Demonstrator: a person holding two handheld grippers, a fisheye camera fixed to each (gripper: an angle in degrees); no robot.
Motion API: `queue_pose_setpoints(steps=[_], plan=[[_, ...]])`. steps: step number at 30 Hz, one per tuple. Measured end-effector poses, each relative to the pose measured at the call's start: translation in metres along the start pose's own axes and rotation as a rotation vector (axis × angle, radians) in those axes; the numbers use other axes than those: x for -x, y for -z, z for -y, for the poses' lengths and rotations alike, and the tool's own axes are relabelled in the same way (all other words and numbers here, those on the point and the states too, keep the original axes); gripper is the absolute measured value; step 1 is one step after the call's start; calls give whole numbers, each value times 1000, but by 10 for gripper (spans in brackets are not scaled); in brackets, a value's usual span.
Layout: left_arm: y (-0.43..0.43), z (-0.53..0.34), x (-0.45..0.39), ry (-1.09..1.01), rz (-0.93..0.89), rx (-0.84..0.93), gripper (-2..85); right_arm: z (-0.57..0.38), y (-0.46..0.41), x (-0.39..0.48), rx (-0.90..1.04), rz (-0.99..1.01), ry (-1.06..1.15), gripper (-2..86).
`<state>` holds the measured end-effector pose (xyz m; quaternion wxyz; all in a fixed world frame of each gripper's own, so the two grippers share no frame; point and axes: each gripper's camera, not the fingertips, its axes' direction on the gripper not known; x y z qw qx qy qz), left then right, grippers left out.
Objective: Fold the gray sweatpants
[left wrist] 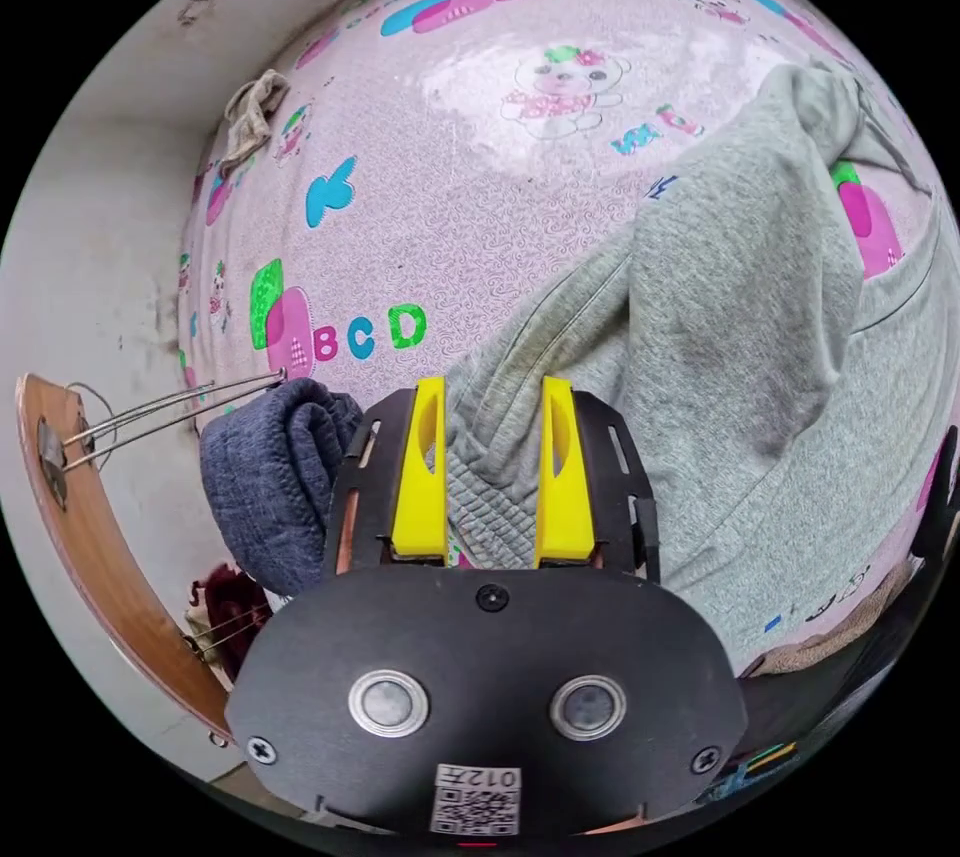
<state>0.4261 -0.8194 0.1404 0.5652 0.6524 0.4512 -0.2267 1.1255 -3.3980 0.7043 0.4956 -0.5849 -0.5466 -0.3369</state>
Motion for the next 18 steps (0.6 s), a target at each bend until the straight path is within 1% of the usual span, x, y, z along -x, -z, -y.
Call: queue_pose_setpoints(steps=[2, 3, 6, 8, 12, 14, 15, 17, 18], plan=[[-14, 20, 2, -9, -99, 117, 115, 22, -1, -9, 16, -34, -12, 12], [-11, 23, 4, -1, -122, 98, 113, 36, -2, -13, 25, -55, -12, 22], [-12, 36, 14, 33, -195, 162, 104, 67, -6, -18, 37, -75, 18, 56], [-12, 43, 16, 41, -237, 186, 99, 83, -12, -20, 94, -86, 54, 71], [-11, 50, 15, 53, -266, 205, 90, 106, -22, -19, 188, -183, 205, 83], [-9, 52, 11, 62, -265, 209, 83, 110, -25, -21, 249, -158, 243, 84], [-8, 52, 9, 62, -261, 209, 80, 112, -23, -23, 248, -119, 250, 78], [-5, 52, -2, 57, -237, 203, 67, 112, -17, -27, 243, -82, 227, 54], [-4, 51, -6, 54, -229, 201, 63, 110, -13, -29, 233, -46, 196, 28]])
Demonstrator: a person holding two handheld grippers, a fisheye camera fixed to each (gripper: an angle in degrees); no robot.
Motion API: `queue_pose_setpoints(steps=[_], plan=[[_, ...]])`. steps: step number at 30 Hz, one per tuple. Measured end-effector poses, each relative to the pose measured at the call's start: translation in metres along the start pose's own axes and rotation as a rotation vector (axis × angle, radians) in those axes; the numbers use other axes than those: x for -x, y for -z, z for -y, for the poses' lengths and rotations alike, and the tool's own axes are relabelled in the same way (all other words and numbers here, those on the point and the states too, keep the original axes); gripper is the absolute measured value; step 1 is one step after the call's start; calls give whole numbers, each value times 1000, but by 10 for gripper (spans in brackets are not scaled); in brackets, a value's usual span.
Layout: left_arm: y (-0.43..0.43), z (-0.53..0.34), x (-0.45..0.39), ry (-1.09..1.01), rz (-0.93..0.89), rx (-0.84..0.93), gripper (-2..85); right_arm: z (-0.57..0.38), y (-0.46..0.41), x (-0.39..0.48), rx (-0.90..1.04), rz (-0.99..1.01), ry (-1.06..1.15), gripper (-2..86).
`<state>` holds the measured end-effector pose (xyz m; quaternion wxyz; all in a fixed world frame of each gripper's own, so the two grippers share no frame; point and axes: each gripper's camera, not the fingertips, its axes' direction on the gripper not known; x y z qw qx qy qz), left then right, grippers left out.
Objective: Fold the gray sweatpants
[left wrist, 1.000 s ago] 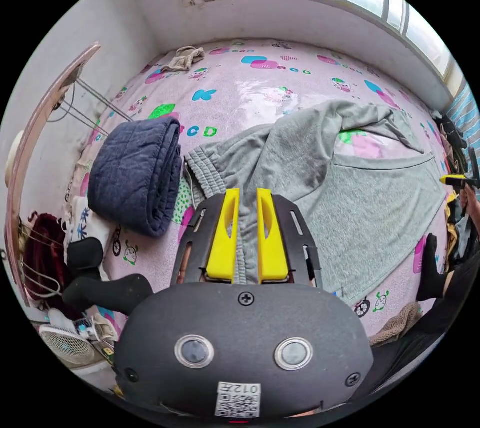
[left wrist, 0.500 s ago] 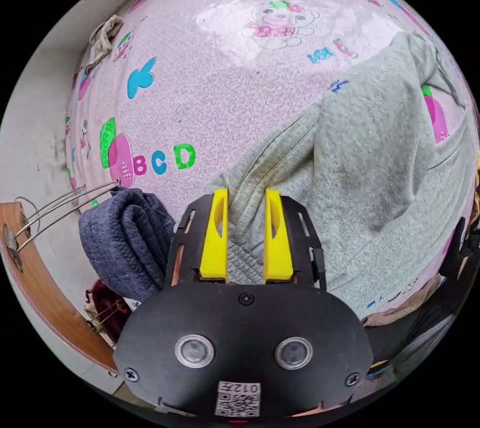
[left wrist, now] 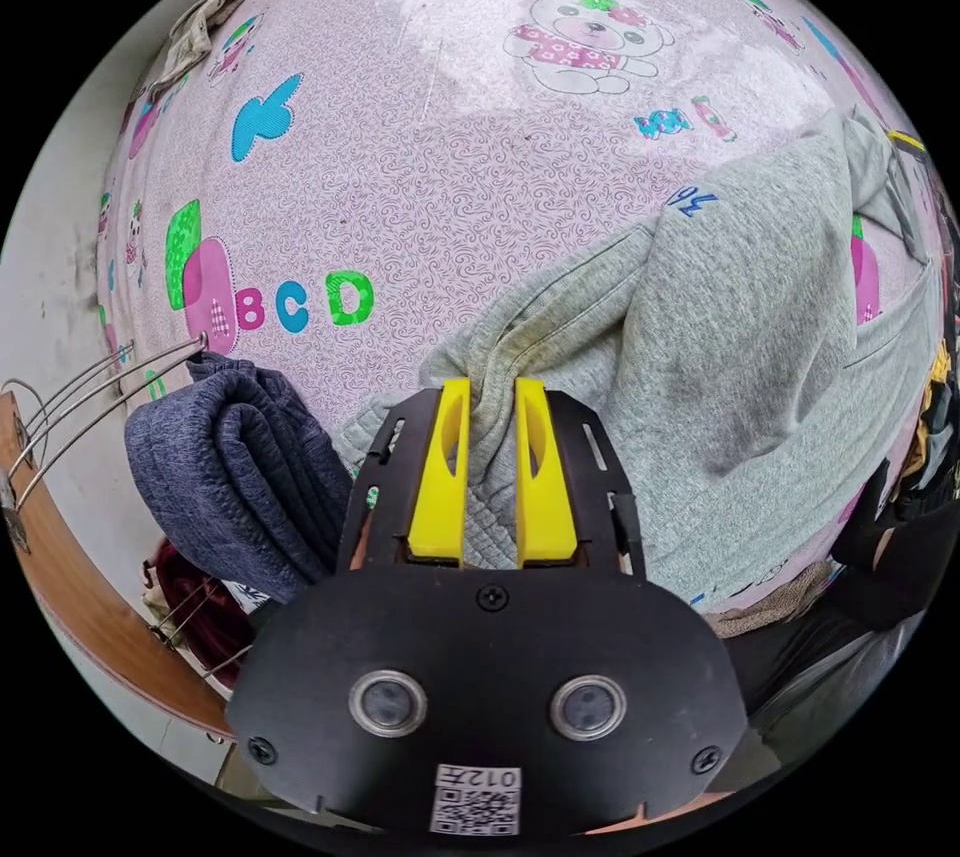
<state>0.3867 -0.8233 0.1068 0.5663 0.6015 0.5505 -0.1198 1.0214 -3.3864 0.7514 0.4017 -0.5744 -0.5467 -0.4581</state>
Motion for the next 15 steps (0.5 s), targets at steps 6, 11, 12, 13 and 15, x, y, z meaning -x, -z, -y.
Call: queue_pose_setpoints(steps=[6, 11, 12, 13, 15], plan=[[9, -29, -39, 103, 190, -108, 43, -40, 52, 13, -181, -174, 10, 4], [42, -130, -26, 188, 67, -379, 32, -123, 136, -11, -425, -67, -23, -1], [43, -142, -28, 182, 65, -400, 31, -150, 146, -11, -437, -86, 1, 0], [44, -167, -32, 163, 54, -440, 30, -177, 150, -11, -412, -87, 21, 3], [38, -202, -43, 110, 8, -484, 28, -216, 145, -16, -369, -36, 2, 13]])
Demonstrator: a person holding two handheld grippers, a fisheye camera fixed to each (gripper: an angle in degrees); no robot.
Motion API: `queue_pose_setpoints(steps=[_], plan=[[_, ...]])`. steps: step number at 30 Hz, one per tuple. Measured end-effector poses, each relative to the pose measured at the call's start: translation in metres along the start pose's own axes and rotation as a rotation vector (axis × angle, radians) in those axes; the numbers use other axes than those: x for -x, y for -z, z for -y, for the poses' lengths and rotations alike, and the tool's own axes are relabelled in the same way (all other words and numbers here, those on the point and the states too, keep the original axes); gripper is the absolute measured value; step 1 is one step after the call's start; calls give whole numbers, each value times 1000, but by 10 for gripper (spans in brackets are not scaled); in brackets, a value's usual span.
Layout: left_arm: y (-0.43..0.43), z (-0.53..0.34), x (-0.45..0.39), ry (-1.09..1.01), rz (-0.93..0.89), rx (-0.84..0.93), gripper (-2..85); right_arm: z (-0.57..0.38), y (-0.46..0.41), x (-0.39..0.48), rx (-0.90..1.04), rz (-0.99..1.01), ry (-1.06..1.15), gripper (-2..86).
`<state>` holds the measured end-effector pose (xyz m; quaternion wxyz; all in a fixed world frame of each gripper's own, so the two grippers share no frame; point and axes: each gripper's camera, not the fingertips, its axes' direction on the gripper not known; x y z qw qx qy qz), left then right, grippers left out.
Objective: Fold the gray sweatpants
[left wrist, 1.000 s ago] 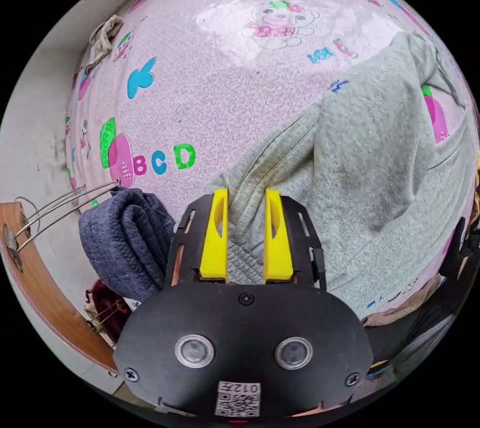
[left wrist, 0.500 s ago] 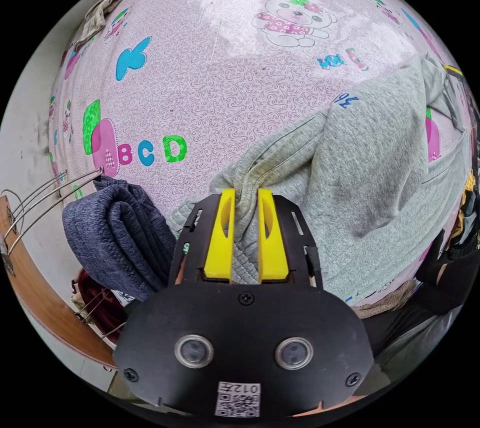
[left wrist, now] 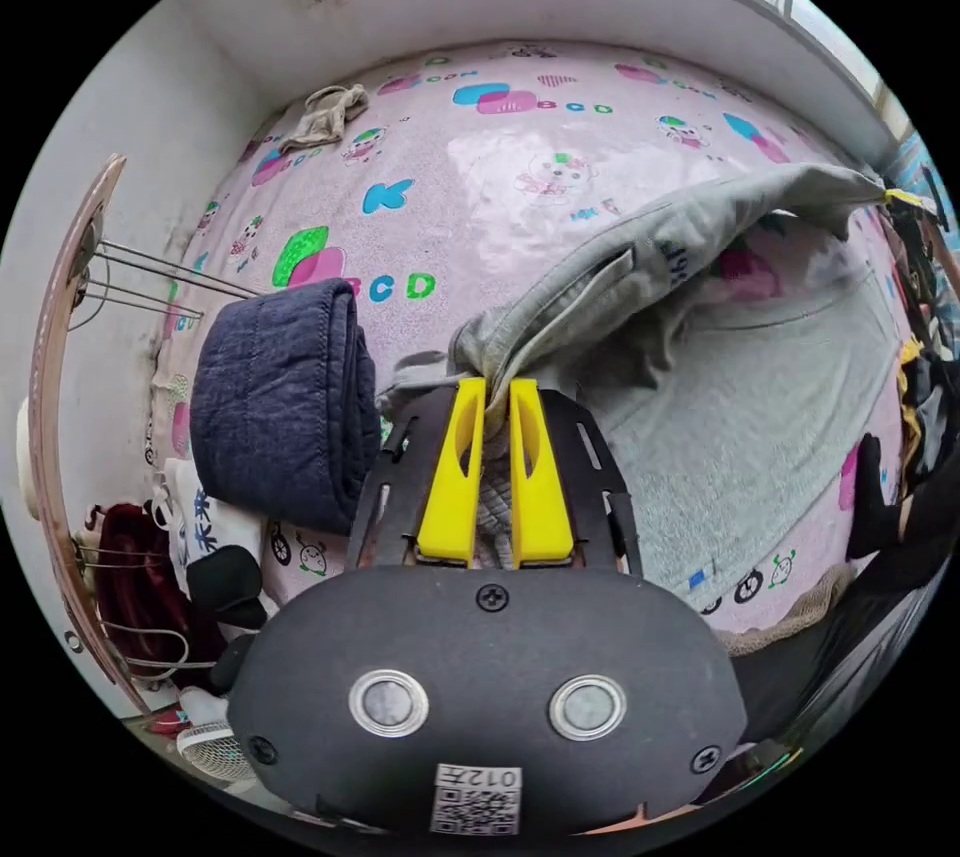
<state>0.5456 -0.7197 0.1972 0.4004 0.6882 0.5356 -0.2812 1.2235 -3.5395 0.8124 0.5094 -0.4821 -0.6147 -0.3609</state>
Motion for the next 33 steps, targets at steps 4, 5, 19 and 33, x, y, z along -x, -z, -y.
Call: queue_pose_setpoints(steps=[4, 5, 19, 33], plan=[[-8, -65, -33, -108, 23, 59, 25, -82, -24, -14, 240, 109, -163, 43], [-13, -77, -43, -124, 50, 81, 25, -92, -29, -16, 291, 111, -184, 42], [-49, -110, -121, -189, 320, 125, 28, -170, -17, -123, 142, 331, -857, 76], [-59, -147, -138, -94, 376, 5, 50, -260, -7, -172, -119, 711, -1244, 65]])
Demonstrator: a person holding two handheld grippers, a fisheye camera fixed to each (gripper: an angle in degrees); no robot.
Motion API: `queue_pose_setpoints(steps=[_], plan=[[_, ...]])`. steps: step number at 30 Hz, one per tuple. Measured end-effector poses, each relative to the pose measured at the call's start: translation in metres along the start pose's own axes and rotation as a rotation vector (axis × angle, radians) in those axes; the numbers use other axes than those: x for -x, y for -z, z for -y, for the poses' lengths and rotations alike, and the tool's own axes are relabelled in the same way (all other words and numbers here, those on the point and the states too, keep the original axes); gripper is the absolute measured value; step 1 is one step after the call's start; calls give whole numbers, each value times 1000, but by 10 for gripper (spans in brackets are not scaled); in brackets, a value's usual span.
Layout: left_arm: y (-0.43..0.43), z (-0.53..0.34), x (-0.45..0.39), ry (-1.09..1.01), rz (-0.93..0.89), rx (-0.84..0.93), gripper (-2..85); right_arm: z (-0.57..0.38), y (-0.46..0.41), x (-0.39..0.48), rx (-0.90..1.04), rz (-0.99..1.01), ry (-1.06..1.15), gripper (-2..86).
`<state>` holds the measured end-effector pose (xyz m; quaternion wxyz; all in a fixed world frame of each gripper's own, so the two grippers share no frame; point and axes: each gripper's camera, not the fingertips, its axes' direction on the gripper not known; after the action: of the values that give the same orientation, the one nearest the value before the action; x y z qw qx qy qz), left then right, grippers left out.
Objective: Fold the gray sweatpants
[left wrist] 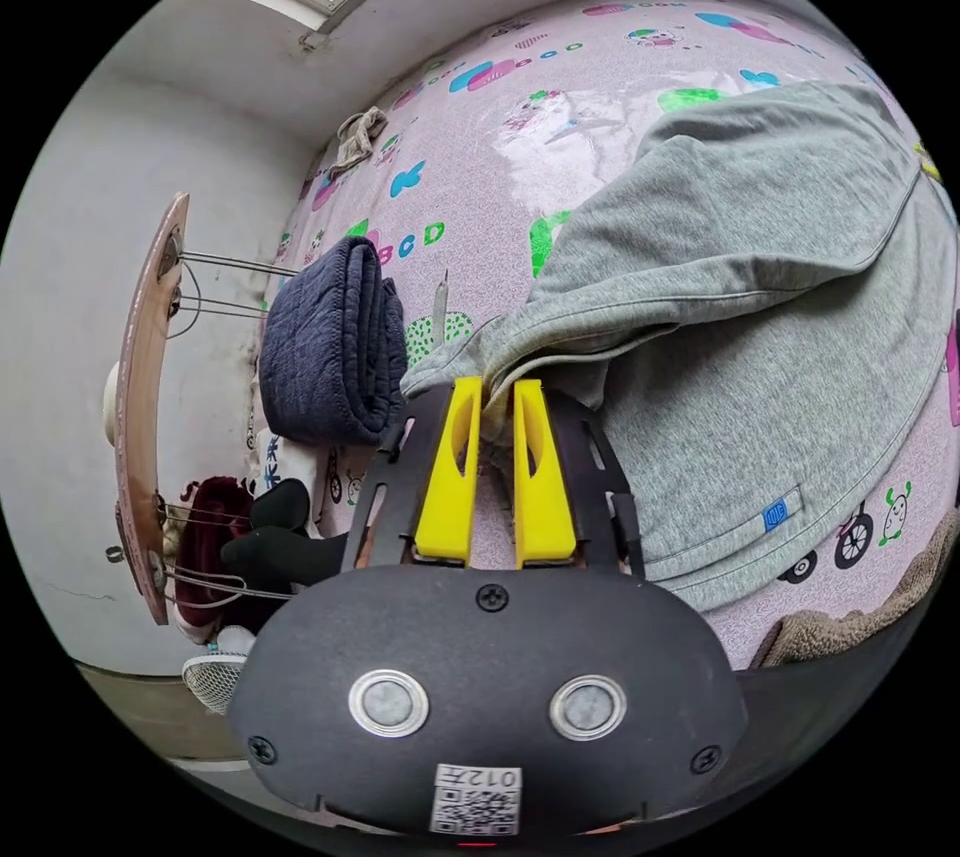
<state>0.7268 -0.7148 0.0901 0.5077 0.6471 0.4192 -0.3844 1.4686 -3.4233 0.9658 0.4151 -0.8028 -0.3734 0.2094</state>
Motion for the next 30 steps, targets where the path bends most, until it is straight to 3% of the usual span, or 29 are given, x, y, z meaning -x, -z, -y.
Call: queue_pose_setpoints(steps=[9, 18, 22, 27, 30], plan=[[21, -54, 44, 153, -50, -56, 76, -12, 35, -16, -55, -43, 30, 14], [32, 38, 57, -209, -98, -62, 107, -24, 58, -15, -5, -179, 94, 11], [4, 94, 74, -269, -256, 43, 126, -33, 66, -22, 3, -189, 95, 10], [-43, 125, 73, -327, -265, 192, 114, -43, 75, -32, 20, -182, 102, 9], [-67, 131, 72, -347, -409, 284, 93, -50, 80, -38, 31, -186, 103, 8]])
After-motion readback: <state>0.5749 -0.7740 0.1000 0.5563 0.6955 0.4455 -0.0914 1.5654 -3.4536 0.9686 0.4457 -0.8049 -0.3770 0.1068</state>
